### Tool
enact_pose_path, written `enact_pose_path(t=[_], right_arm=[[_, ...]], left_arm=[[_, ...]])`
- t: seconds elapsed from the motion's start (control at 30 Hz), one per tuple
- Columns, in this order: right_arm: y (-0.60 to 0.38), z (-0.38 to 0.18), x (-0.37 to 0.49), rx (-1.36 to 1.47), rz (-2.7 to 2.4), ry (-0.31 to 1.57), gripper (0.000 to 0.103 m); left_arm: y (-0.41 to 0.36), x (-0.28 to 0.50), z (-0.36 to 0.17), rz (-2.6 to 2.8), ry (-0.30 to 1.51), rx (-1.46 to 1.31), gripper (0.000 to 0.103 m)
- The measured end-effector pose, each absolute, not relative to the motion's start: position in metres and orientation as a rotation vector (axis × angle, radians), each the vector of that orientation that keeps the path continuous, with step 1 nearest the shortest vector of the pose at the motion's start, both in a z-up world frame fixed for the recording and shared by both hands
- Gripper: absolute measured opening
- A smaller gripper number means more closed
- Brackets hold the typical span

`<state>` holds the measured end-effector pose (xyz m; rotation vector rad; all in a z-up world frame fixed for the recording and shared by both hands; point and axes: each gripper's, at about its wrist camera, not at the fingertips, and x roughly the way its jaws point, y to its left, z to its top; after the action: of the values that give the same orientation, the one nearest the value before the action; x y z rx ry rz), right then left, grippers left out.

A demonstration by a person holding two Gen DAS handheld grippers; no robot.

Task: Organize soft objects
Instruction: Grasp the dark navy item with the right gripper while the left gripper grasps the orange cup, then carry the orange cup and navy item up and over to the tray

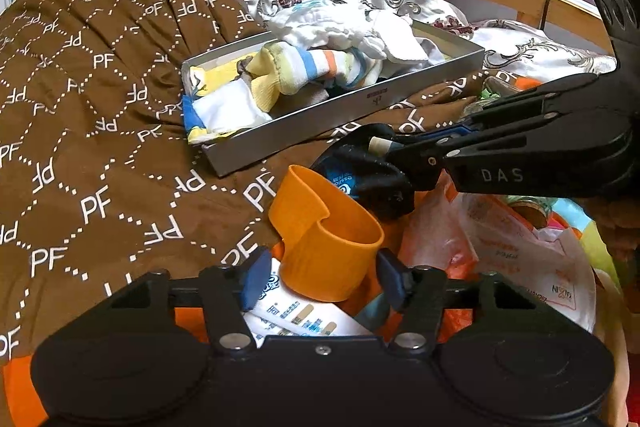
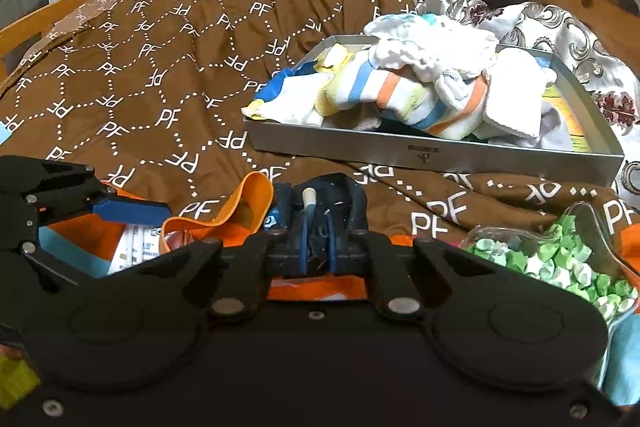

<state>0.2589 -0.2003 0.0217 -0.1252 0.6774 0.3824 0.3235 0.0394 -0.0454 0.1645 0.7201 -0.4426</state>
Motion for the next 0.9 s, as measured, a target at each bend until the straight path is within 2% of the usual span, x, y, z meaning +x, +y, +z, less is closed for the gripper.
enact_pose_path(t=[0.1,0.27,0.37,0.57,0.9], right_arm=[[-0.203,0.022,0.259,-0.125,0.375,0.682,0.004],[-0.208,0.023,0.259,-0.122,0.360,0.683,0.004],[-0.211,0.025,0.258,-0.120,0.350,0.684,0.004],[-0.215,0.031,0.254,-0.126,0.335,0.671,0.002],[-0.216,0.050,0.238,-0.164,0.323,0.620,0.002]], left_arm=[[0.037,0.325,-0.045,-0.450,0.720,0.166,0.050],[0.030,0.325,-0.043,-0.478,0.734,0.175,0.032],[0.027,0.325,-0.042,-0.480,0.739,0.170,0.026],[0.028,0.324,-0.033,-0.464,0.732,0.150,0.019],[0.036,0.311,-0.012,-0.440,0.693,0.125,0.016]])
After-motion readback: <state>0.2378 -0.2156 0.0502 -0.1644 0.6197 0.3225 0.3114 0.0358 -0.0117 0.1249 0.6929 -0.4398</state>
